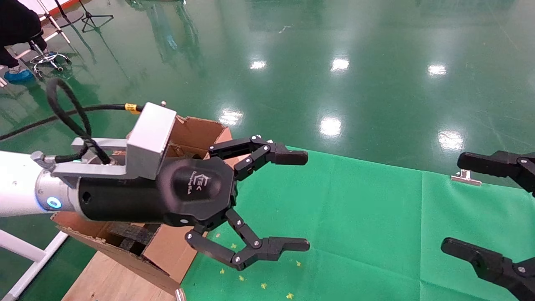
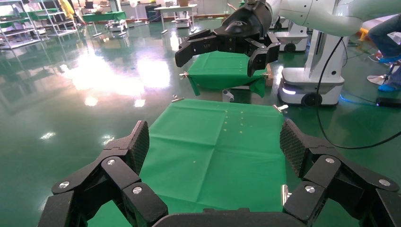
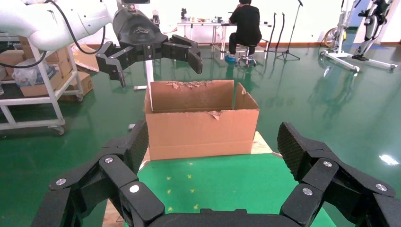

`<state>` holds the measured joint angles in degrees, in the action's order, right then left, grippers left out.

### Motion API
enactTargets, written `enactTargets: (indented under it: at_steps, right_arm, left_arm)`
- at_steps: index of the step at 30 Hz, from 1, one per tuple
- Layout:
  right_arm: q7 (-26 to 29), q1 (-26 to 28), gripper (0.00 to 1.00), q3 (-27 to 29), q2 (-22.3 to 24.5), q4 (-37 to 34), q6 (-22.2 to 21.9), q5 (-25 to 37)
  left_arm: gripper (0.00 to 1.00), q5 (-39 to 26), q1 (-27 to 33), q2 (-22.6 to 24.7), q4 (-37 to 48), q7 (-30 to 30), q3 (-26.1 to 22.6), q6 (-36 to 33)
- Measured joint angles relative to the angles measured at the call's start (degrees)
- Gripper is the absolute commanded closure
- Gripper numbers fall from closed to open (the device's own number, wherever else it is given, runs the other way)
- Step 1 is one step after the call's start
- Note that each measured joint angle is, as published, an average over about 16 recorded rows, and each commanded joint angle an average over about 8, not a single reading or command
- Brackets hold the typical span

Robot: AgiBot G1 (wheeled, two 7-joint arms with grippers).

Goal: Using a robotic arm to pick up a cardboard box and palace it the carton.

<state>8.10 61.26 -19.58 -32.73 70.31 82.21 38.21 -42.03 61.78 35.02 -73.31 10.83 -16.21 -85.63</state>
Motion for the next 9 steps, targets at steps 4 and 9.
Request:
enactTargets:
  at_steps: [4,9]
  right_arm:
    - [0.0,0.0,0.0,0.0,0.0,0.0,0.0,0.0]
    - [0.0,0.0,0.0,0.0,0.0,0.0,0.0,0.0]
  left_arm:
    - [0.0,0.0,0.0,0.0,0.0,0.0,0.0,0.0]
    - [0.0,0.0,0.0,0.0,0.0,0.0,0.0,0.0]
